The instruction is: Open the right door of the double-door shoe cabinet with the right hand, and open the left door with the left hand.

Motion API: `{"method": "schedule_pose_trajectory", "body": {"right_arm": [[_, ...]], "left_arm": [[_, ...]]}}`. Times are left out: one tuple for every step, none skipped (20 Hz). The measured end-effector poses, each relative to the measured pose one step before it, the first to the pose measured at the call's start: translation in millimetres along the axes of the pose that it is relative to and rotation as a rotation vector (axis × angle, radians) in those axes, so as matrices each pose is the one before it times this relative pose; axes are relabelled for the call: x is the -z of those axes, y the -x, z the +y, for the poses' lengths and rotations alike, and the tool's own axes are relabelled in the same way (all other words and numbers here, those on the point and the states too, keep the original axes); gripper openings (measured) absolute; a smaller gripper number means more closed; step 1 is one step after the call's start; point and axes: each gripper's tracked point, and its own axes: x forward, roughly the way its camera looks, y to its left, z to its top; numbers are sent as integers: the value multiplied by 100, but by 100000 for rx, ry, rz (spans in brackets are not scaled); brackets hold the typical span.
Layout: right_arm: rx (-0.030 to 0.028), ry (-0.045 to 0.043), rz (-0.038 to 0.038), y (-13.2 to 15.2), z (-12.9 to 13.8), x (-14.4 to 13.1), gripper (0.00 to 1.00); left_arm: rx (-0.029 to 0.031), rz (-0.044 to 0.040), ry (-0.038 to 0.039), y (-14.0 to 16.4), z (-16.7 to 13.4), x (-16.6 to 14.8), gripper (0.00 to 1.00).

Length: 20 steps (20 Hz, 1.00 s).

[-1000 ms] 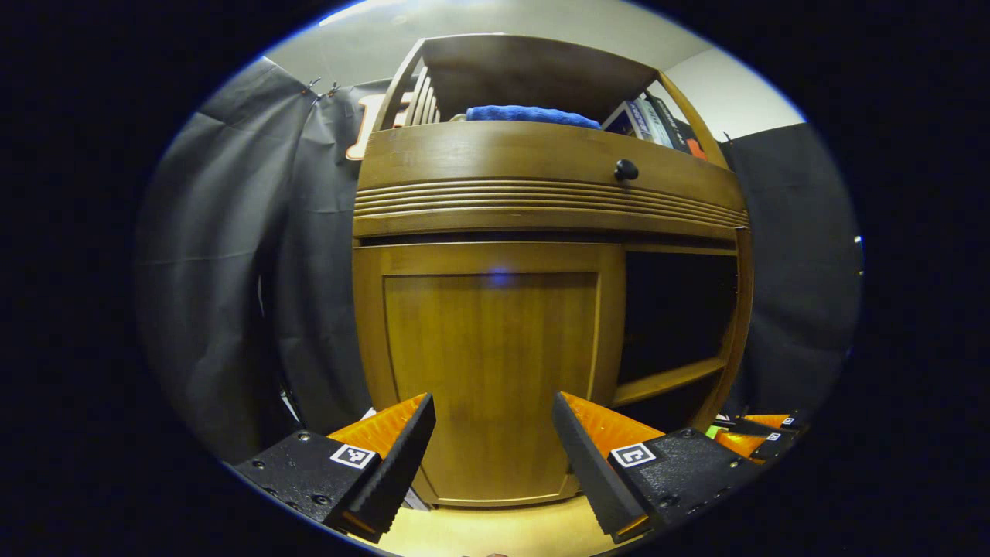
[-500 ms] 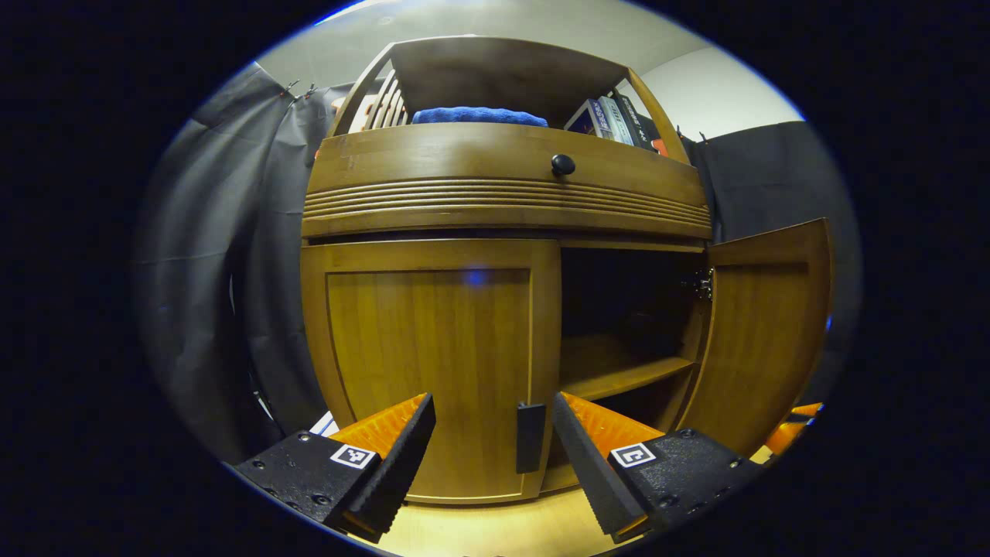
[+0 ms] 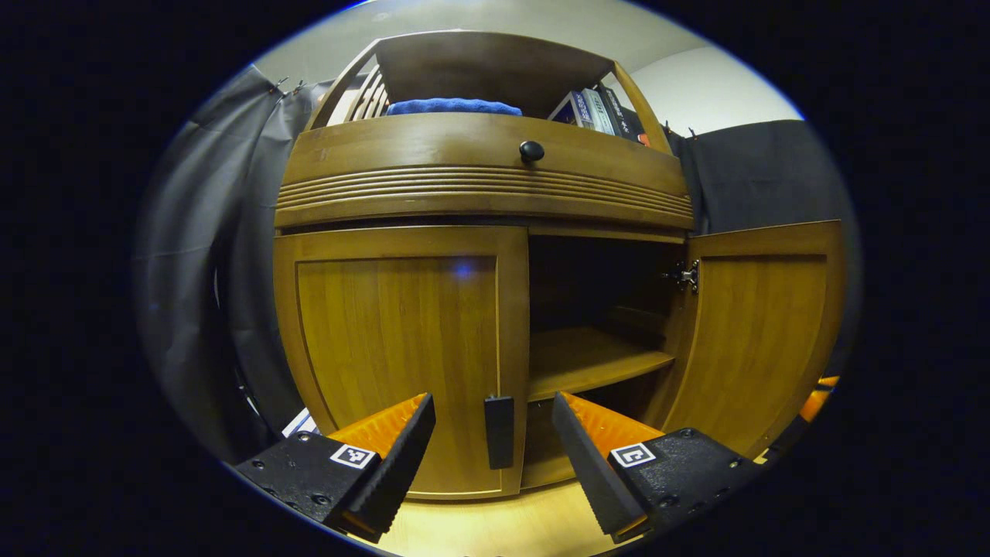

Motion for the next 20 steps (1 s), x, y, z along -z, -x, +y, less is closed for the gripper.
{"method": "schedule_pose_trajectory", "body": {"right_arm": [[1069,-616,-71,18,-490,-54,12],[1014,-208,65,63,-406,16,12],[944,40,6,-7,-470,152,12],[781,23,-69,38,-371,58,12],[680,-96,-108,71,-321,-59,12],[673,-74,-55,63,-224,-2,12],[836,-52,2,-71,-345,11,12],[955,-99,230,-13,-321,-4,12],[885,-228,91,-34,-383,183,12],[997,-411,138,-3,-442,14,12],[1172,-469,303,-166,-478,101,12],[1331,-432,299,-126,-518,82,12],[996,-499,194,-33,-593,148,12],[-1040,-1505,164,7,69,-38,12],[1028,-683,370,-71,-236,54,13],[590,-262,99,108,-101,79,12],[240,-276,-182,-29,-49,-82,12],[-50,-6,-76,18,84,35,12],[-90,215,-5,120,65,-35,12],[-148,211,-95,99,104,-7,12]], "left_arm": [[-102,332,207,-94,-50,156,95],[-186,474,110,-101,-35,171,92],[-103,576,25,-82,-8,259,92],[-120,431,-116,-143,68,218,95],[-186,343,-191,-93,57,89,95],[-171,236,-190,-125,-70,108,92],[-81,270,-205,-16,-13,185,92],[-138,224,-279,-115,-76,71,92],[-8,75,-240,-89,-17,39,92],[-38,78,-238,-25,81,105,92],[61,174,-225,-61,-31,155,92],[-24,277,-185,-100,-93,86,92],[-85,370,-149,-62,19,125,92],[-114,282,-90,-99,14,145,95],[79,390,-144,-117,3,135,92],[77,330,-180,-114,19,118,93],[-265,231,-211,-84,117,101,93],[-280,181,-117,-25,90,96,93],[-186,113,-46,-100,42,59,93],[-176,76,-57,-212,61,40,95]]}}
